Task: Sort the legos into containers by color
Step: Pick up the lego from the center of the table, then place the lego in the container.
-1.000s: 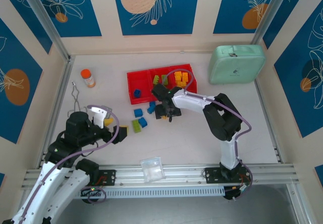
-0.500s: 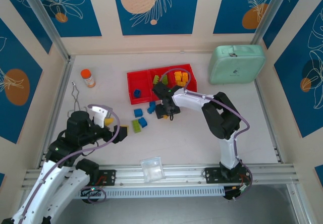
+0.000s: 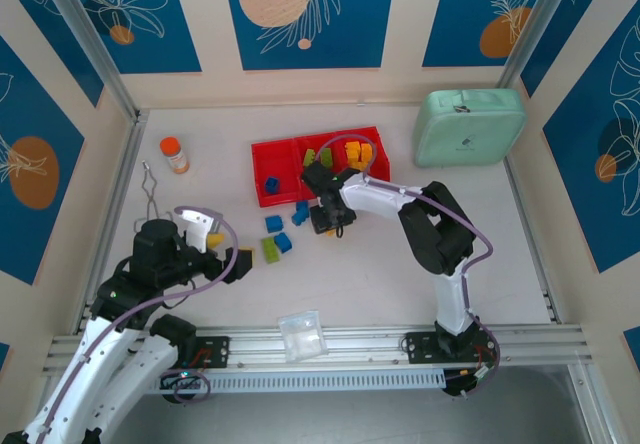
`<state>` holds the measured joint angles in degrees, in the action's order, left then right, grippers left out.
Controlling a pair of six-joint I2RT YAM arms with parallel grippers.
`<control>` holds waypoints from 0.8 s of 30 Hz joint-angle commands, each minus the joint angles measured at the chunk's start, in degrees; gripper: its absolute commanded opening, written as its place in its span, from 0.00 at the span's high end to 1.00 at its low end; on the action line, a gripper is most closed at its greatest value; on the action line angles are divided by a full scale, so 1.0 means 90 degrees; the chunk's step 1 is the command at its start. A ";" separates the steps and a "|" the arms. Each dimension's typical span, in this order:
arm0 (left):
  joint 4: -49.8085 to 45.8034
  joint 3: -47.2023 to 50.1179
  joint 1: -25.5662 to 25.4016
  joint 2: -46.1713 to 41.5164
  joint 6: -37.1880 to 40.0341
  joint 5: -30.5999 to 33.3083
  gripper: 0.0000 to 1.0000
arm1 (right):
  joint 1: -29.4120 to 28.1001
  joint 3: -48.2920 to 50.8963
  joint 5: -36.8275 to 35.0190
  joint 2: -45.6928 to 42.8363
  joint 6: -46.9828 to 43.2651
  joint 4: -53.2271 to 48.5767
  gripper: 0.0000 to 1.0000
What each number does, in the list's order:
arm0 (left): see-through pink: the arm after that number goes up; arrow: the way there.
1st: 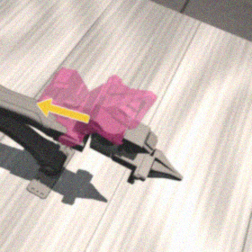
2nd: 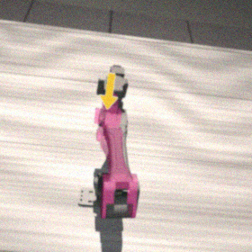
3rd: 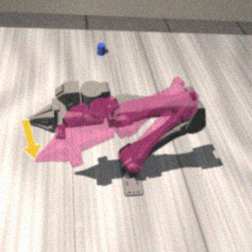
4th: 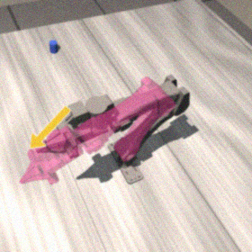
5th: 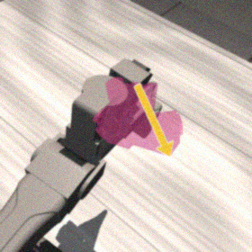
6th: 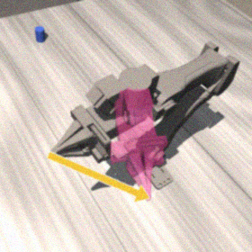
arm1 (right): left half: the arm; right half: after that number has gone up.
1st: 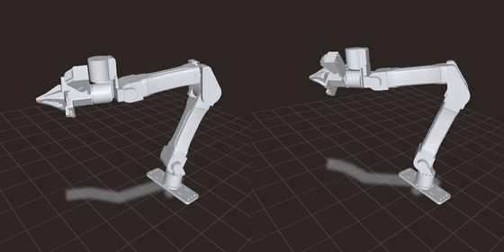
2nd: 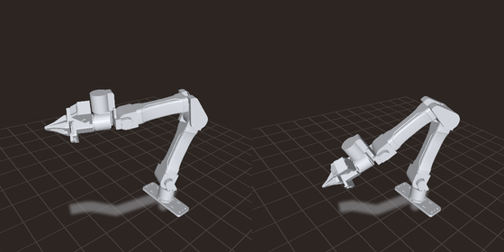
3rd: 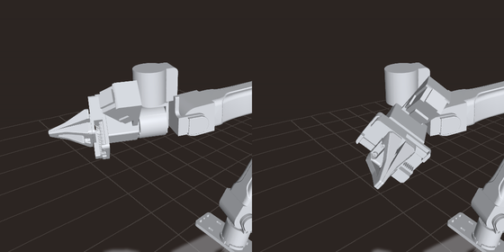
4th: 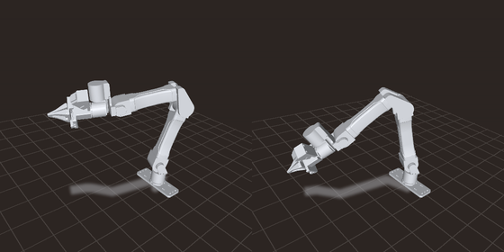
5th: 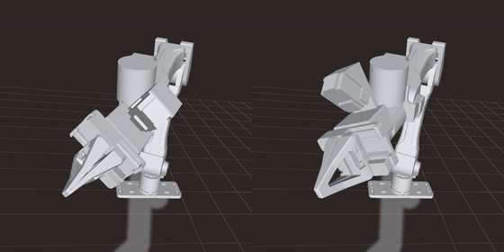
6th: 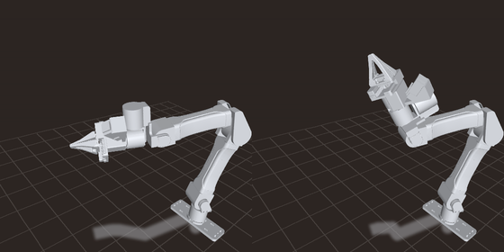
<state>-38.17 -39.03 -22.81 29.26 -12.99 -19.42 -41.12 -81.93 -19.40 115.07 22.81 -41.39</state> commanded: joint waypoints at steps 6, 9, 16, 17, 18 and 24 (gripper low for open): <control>0.0071 -0.0019 -0.0054 0.0008 0.0087 0.0043 0.01 | 0.0562 -0.0838 -0.0391 -0.0869 -0.0574 -0.0720 0.57; 0.0091 -0.0001 -0.0059 0.0020 0.0086 0.0001 0.01 | 0.1240 -0.1475 -0.0120 -0.0793 -0.0788 -0.0872 0.58; 0.0103 -0.0005 -0.0054 0.0072 0.0085 -0.0030 0.01 | 0.2423 -0.3081 0.0905 0.0168 -0.1111 -0.0839 0.60; 0.0101 -0.0005 -0.0054 0.0060 0.0085 -0.0015 0.01 | 0.2521 -0.3375 0.0989 0.0448 -0.1109 -0.0972 0.60; 0.0101 0.0000 -0.0053 0.0051 0.0086 0.0005 0.01 | 0.2600 -0.3665 0.1049 0.0666 -0.1126 -0.1065 0.60; 0.0086 0.0000 -0.0054 0.0117 0.0086 0.0060 0.01 | 0.2756 -0.4169 0.1394 0.1369 -0.1056 -0.1141 0.60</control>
<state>-38.15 -39.03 -22.81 29.89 -13.02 -19.42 -15.99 -118.30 -11.00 125.86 13.89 -48.34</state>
